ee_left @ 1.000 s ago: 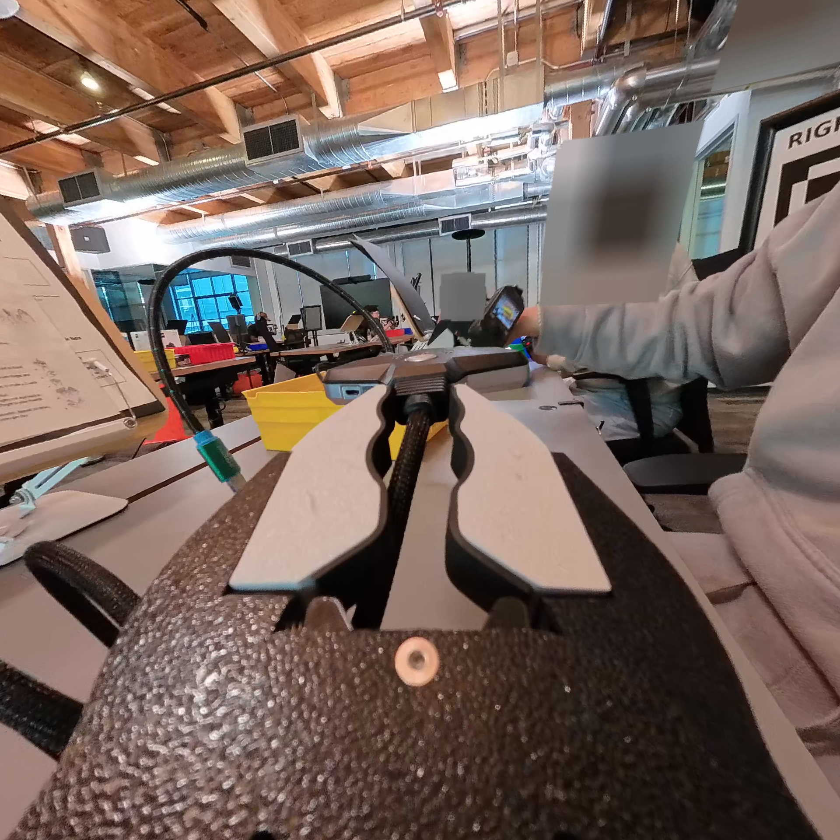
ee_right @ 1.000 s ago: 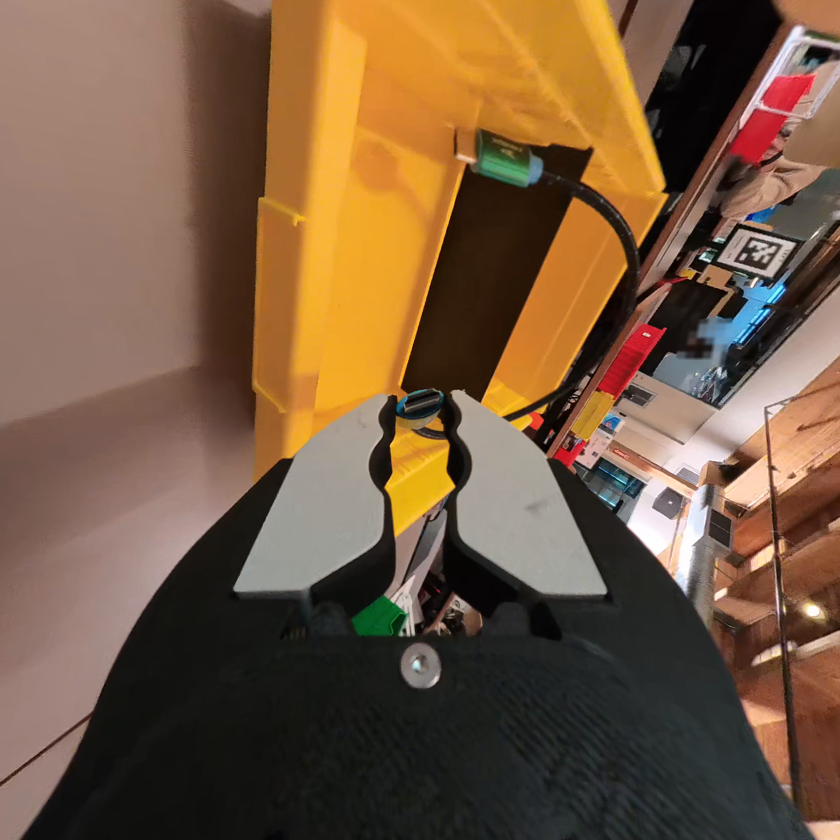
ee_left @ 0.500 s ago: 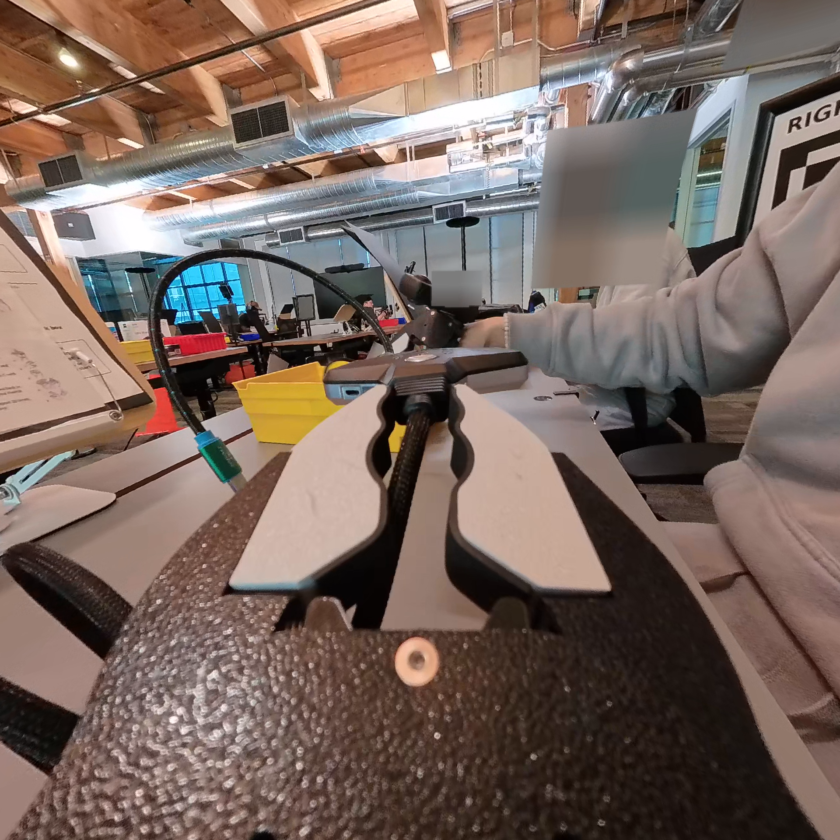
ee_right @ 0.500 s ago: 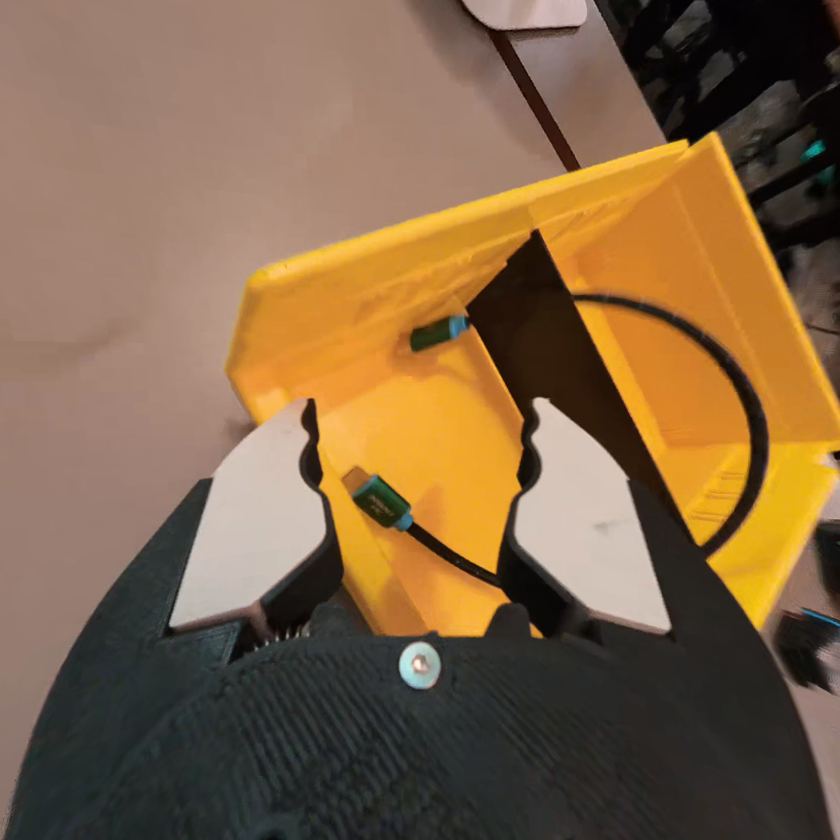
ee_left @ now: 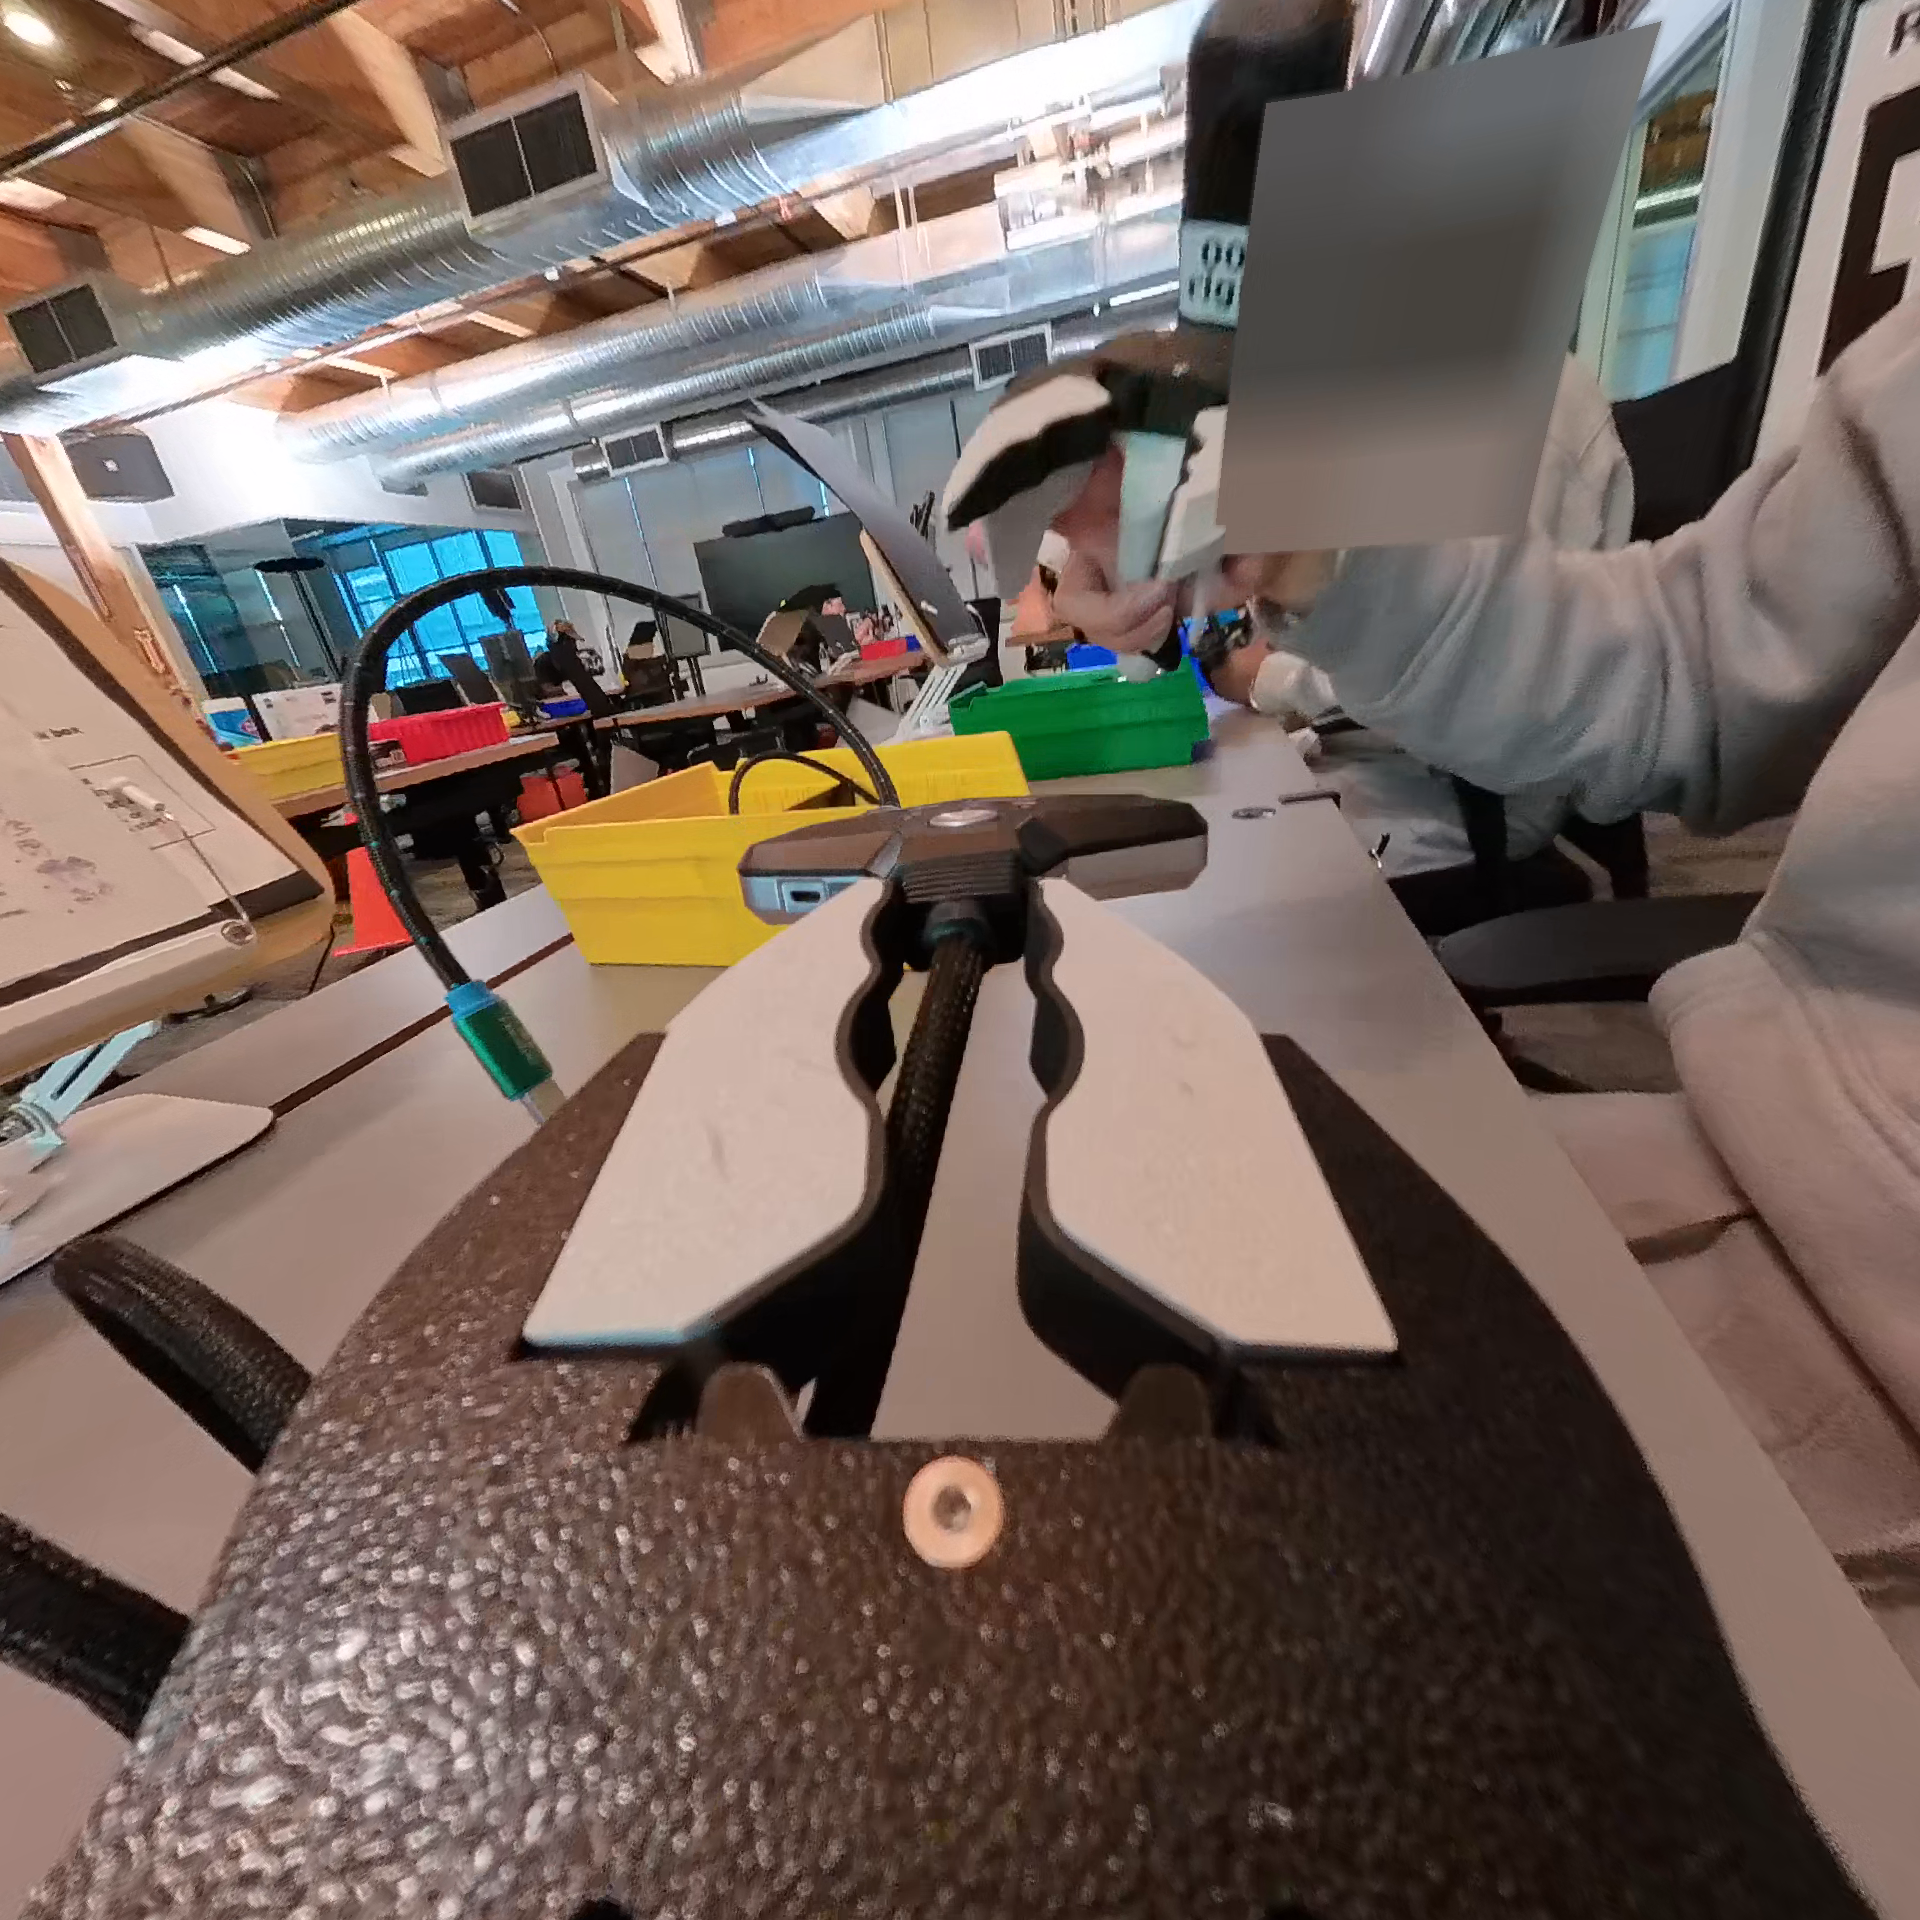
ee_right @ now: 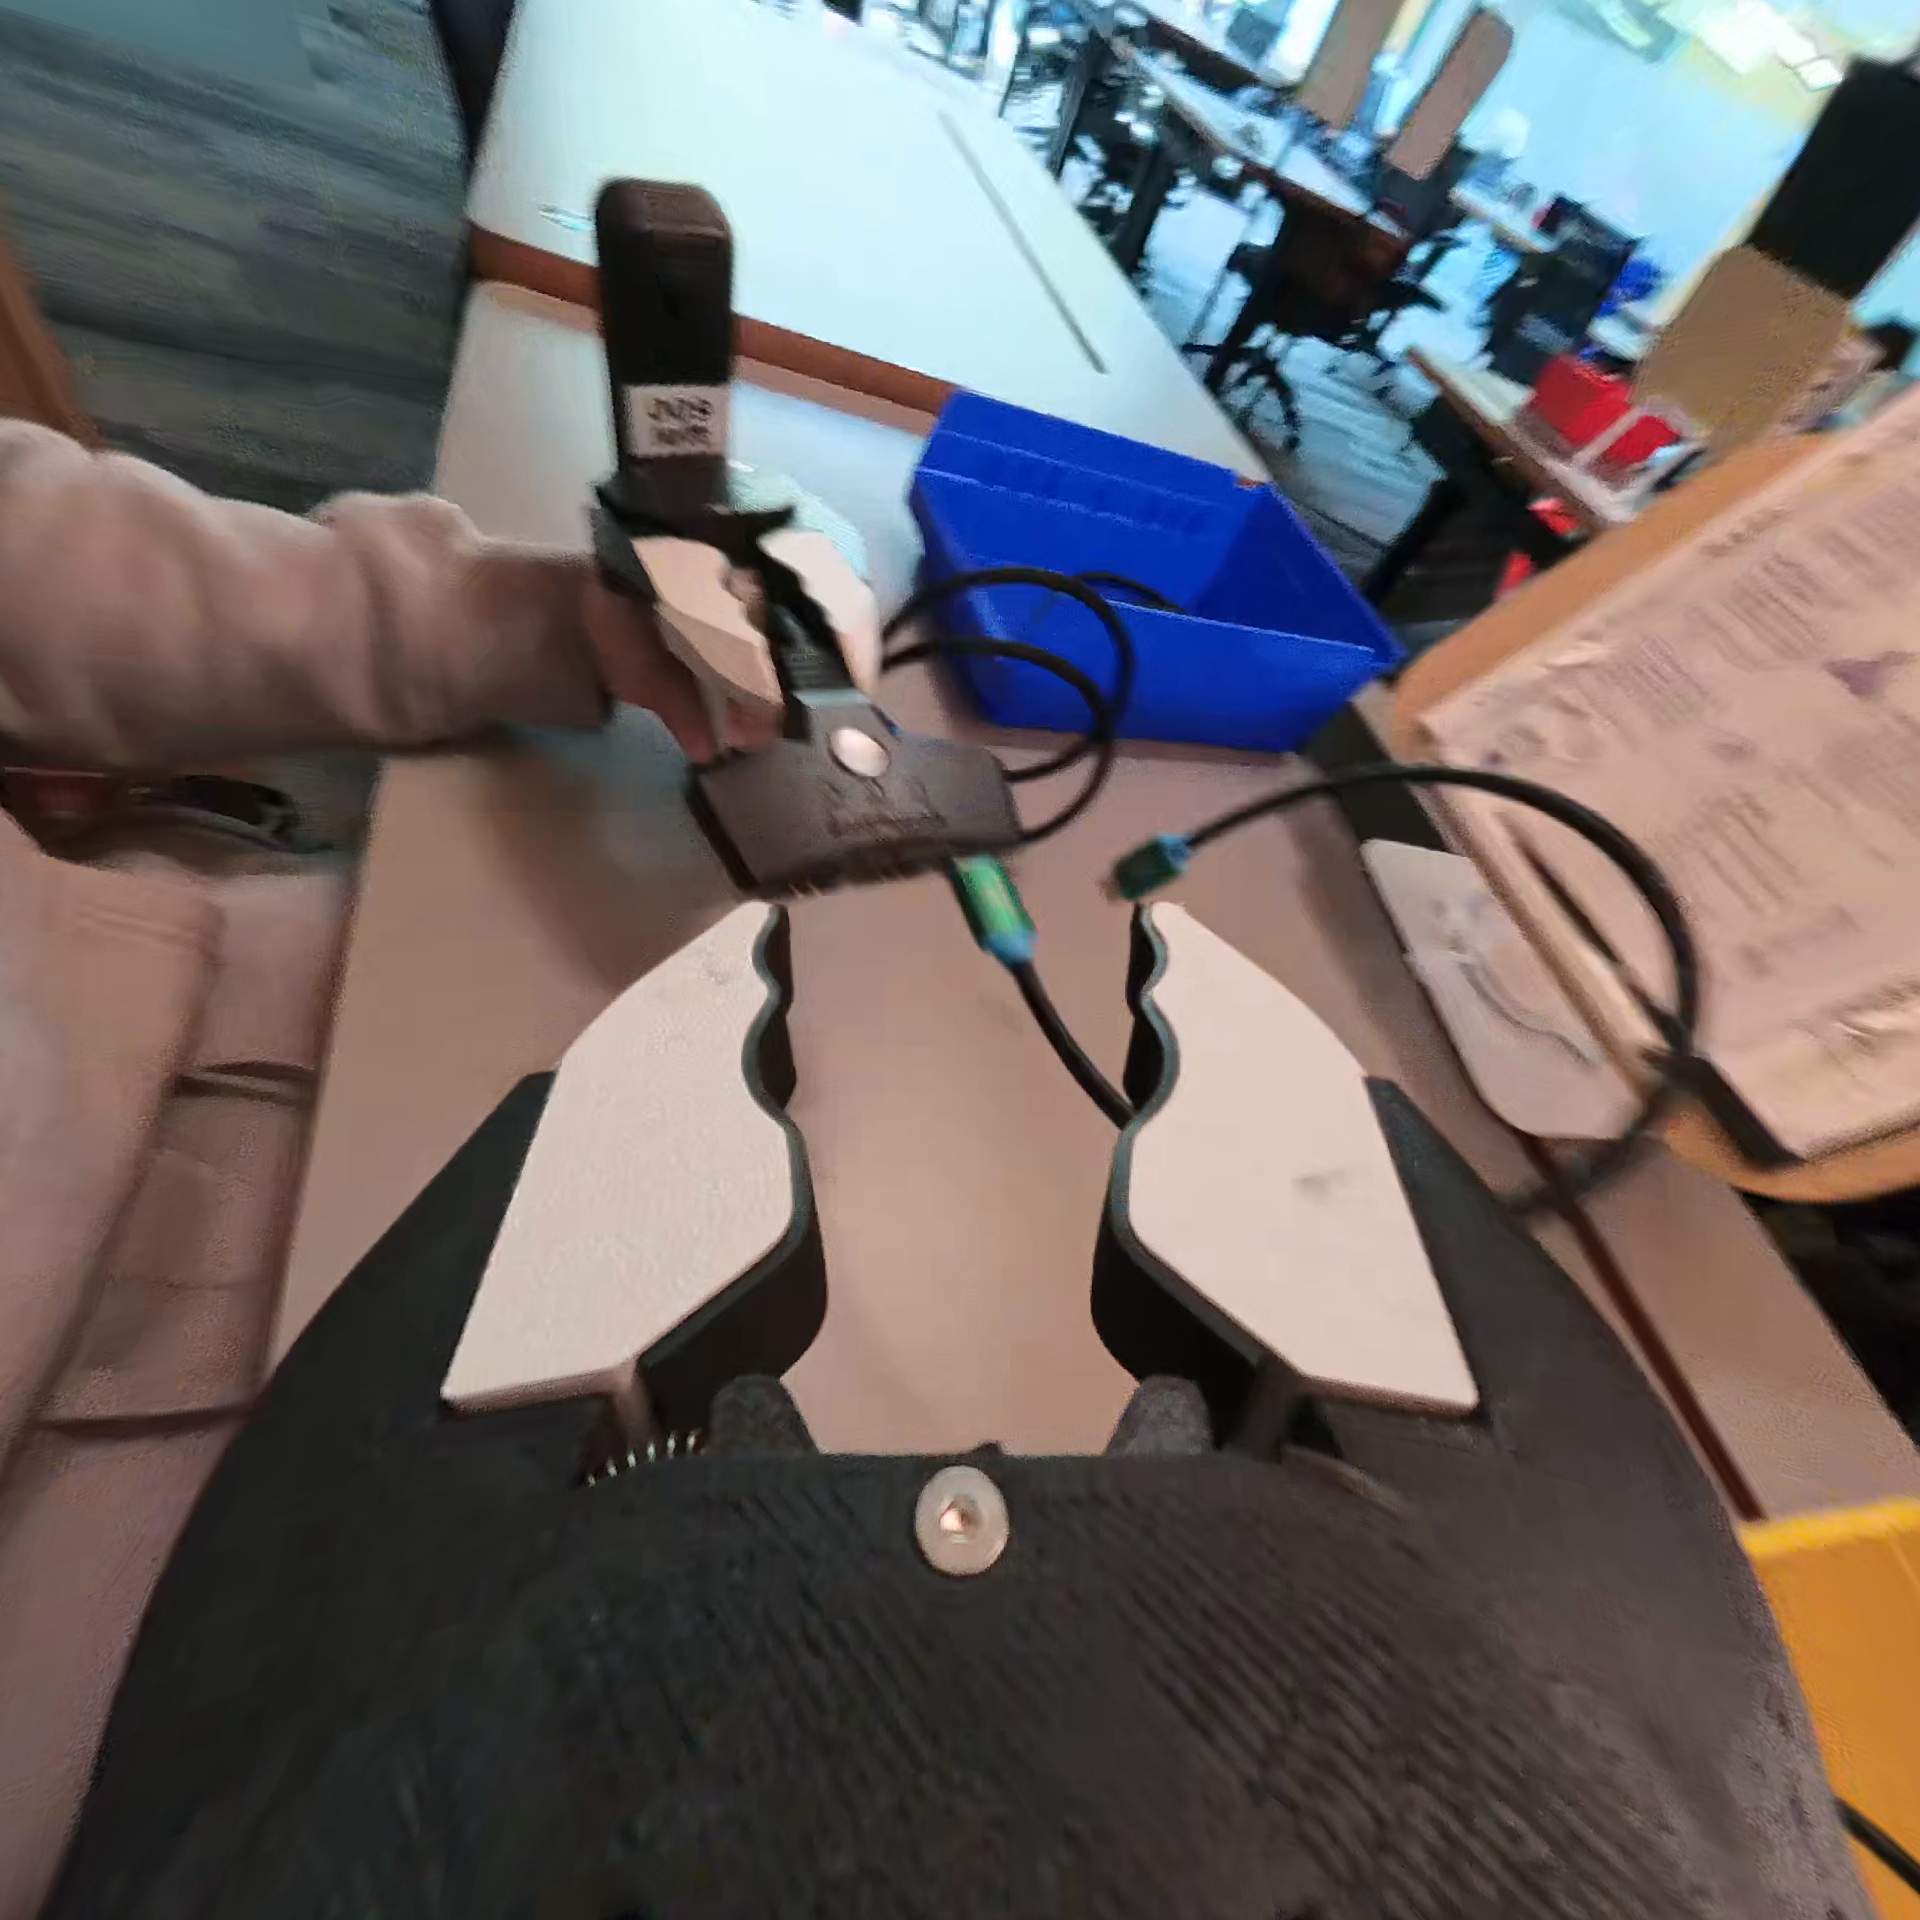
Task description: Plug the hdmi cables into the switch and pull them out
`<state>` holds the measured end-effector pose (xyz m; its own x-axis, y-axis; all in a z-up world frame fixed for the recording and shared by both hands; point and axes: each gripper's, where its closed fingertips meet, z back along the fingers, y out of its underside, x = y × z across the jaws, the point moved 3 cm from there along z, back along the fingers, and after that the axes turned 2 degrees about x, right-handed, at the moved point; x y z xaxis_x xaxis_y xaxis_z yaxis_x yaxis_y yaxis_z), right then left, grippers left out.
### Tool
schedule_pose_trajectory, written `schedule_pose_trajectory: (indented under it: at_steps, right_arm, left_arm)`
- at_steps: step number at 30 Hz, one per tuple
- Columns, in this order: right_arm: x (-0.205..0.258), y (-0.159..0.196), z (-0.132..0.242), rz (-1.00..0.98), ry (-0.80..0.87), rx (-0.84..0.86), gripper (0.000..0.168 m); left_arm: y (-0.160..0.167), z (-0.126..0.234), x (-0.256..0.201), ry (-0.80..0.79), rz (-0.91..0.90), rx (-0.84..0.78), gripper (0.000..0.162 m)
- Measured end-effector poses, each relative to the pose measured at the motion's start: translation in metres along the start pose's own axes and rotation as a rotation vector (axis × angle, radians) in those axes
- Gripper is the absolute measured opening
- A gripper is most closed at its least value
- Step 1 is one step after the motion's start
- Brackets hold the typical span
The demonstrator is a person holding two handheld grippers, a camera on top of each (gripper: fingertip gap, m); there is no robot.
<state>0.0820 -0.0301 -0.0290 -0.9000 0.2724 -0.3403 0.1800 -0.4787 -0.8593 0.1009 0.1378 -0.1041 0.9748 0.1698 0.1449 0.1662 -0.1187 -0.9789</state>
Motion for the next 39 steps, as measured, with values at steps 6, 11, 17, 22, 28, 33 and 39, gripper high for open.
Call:
schedule_pose_trajectory:
  at_steps: [6,11,17,22,28,33,39]
  right_arm:
    - [0.0,0.017,-0.054,-0.067,-0.102,0.144,0.063]
    - [0.0,0.028,-0.068,-0.143,-0.202,0.157,0.046]
    - [0.004,0.033,-0.067,-0.185,-0.262,0.162,0.033]
    - [0.008,0.032,-0.064,-0.222,-0.326,0.152,0.025]
    - [0.012,0.032,-0.063,-0.231,-0.359,0.152,0.02]
    - [0.012,0.035,-0.065,-0.193,-0.348,0.153,0.02]
    - [0.014,0.037,-0.056,-0.075,-0.312,0.287,0.021]
  left_arm:
    - [0.002,-0.008,-0.011,0.058,-0.017,0.023,0.022]
    - [-0.001,-0.007,-0.015,0.089,-0.009,-0.012,0.022]
    - [-0.004,-0.005,-0.017,0.112,-0.012,-0.046,0.022]
    - [-0.005,-0.01,-0.022,0.133,-0.032,-0.041,0.022]
    - [-0.004,-0.01,-0.024,0.146,-0.036,-0.044,0.022]
    - [-0.002,-0.009,-0.023,0.142,-0.031,-0.033,0.022]
    - [0.001,-0.014,-0.028,0.147,-0.077,0.06,0.022]
